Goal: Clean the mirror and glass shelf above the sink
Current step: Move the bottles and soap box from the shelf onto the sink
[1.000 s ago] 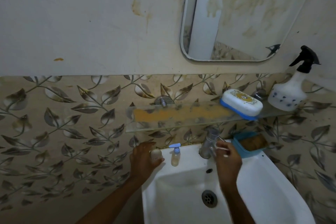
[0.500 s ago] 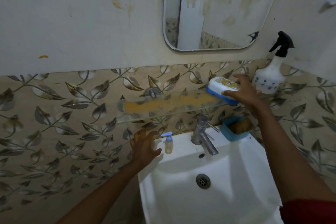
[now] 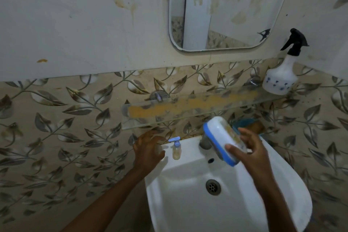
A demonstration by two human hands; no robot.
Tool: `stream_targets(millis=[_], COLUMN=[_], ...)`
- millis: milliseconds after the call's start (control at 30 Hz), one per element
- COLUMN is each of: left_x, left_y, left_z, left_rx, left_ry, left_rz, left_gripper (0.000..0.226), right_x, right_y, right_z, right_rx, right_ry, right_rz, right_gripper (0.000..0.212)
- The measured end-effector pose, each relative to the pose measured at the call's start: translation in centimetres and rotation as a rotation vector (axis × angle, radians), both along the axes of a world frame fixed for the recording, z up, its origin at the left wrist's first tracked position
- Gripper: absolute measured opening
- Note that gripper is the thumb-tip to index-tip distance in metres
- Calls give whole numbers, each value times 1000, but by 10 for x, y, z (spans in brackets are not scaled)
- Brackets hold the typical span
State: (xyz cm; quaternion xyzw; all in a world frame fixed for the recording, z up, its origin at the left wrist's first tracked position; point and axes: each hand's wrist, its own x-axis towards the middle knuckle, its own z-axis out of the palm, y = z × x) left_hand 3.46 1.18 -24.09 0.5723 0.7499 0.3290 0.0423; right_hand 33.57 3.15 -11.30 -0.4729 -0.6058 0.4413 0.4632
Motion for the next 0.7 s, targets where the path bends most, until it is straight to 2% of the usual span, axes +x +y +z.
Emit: stream_targets(millis=[67, 200, 433, 500, 600, 700], left_x=[-6, -2, 11, 11, 9, 5], left_y=[4, 1, -15, -20, -27, -34], left_z=[-3, 5, 34, 38, 41, 37], left_rx=[-5, 4, 56, 94, 149, 126], left_ry=[11, 14, 5, -8, 70, 61], left_rz=[-11, -4, 20, -5, -72, -119], left_gripper=[42, 44, 38, 34, 30, 34], right_x=[-19, -65, -120, -125, -130, -131], right_y=[3, 26, 47, 50, 52, 48], right_z=[-31, -94, -138, -144, -153, -154], right_rx=[-73, -51, -22, -11, 55, 41], right_ry=[-42, -319, -695, -756, -817, -823], right_rz=[-8, -168, -272, -269, -265, -263], right_gripper=[57, 63, 74, 73, 72, 68])
